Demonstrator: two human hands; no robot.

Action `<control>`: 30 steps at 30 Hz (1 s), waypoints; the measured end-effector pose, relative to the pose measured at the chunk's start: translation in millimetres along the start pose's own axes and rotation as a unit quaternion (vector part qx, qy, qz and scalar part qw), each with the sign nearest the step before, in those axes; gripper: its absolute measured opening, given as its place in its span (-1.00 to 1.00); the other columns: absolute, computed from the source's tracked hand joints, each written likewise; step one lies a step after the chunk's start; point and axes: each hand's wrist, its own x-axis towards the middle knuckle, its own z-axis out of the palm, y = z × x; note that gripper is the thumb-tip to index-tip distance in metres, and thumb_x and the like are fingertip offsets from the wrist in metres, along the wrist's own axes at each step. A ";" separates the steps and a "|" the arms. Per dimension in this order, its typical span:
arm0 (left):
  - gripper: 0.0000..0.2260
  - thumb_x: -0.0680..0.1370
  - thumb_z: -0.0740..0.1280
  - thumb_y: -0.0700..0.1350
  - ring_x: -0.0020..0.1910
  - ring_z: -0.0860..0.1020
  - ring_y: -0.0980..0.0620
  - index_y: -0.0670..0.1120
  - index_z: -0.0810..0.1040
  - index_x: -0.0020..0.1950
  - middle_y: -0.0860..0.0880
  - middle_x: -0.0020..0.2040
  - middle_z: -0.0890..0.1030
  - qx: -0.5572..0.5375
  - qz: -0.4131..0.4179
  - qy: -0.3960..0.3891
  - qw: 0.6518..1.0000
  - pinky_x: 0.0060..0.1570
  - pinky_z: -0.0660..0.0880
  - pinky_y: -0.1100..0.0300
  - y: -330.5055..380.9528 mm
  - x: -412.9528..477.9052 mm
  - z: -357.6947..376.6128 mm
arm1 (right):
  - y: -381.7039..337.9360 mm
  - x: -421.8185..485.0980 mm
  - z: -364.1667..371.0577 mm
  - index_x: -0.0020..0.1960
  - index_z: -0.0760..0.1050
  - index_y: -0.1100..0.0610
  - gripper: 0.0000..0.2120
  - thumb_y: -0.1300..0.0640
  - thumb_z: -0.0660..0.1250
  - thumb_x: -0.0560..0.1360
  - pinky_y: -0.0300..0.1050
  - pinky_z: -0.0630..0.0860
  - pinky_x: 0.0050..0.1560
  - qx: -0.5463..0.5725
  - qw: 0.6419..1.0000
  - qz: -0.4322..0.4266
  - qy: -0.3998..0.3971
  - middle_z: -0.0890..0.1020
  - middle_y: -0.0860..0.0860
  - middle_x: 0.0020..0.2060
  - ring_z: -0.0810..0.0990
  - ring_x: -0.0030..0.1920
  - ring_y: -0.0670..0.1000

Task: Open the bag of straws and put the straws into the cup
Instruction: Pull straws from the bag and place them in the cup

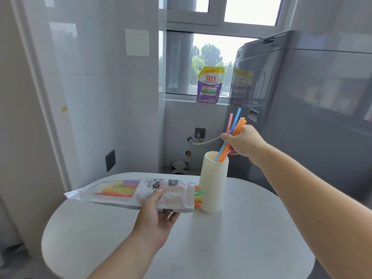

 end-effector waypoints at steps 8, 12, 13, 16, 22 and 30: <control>-0.79 0.56 0.42 -0.16 -0.03 0.68 -0.09 -0.06 0.61 0.19 -0.12 -0.07 0.75 0.006 0.003 -0.005 1.000 -0.01 0.61 -0.05 -0.1 4.8 -5.2 | 12.8 2.7 12.9 0.07 0.57 0.18 -0.74 0.00 0.44 0.53 -0.22 0.57 -0.28 -0.027 0.999 -0.042 0.013 0.60 0.05 -0.19 0.63 -0.25 0.00; -0.76 0.56 0.42 -0.16 -0.05 0.69 -0.08 -0.04 0.60 0.23 -0.12 -0.04 0.74 0.006 0.004 -0.004 1.000 -0.06 0.64 -0.04 -0.7 5.7 -5.8 | 13.3 2.2 10.9 0.15 0.59 0.13 -0.69 0.02 0.49 0.48 -0.17 0.62 -0.21 -0.022 0.995 -0.097 0.029 0.65 0.08 -0.07 0.64 -0.15 0.02; -0.76 0.56 0.42 -0.16 -0.05 0.69 -0.08 -0.04 0.60 0.23 -0.11 -0.05 0.75 0.005 0.004 -0.004 1.000 -0.07 0.64 -0.04 -0.8 5.2 -5.2 | 13.4 1.7 10.1 0.19 0.58 0.12 -0.67 0.02 0.50 0.48 -0.15 0.64 -0.16 -0.022 0.994 -0.105 0.033 0.64 0.07 -0.03 0.64 -0.11 0.03; -0.78 0.56 0.42 -0.17 -0.03 0.69 -0.10 -0.02 0.60 0.19 -0.11 -0.10 0.76 0.004 0.005 0.000 1.000 -0.03 0.63 -0.07 -1.8 3.9 -3.6 | 16.1 0.4 8.4 0.25 0.56 0.11 -0.60 0.01 0.51 0.47 -0.03 0.67 -0.04 -0.024 0.990 -0.127 0.051 0.61 0.06 0.02 0.64 -0.02 0.07; -0.80 0.56 0.42 -0.16 -0.05 0.69 -0.09 -0.04 0.61 0.17 -0.10 -0.14 0.76 0.008 0.005 -0.010 1.000 -0.04 0.63 -0.05 0.4 0.6 -2.4 | 15.1 -25.1 0.3 0.11 0.55 0.09 -0.81 0.02 0.37 0.57 -0.32 0.37 -0.25 -0.041 0.964 -0.176 0.197 0.57 0.05 0.01 0.53 -0.16 -0.05; -0.83 0.57 0.41 -0.14 -0.01 0.69 -0.07 -0.02 0.62 0.16 -0.08 -0.03 0.76 0.055 0.035 -0.055 0.996 0.00 0.62 -0.02 2.7 -6.0 0.7 | 57.6 -112.6 47.2 0.00 0.52 0.25 -0.57 -0.10 0.11 0.68 -0.08 0.43 -0.37 0.172 0.978 0.101 -0.059 0.55 0.12 -0.24 0.45 -0.37 0.02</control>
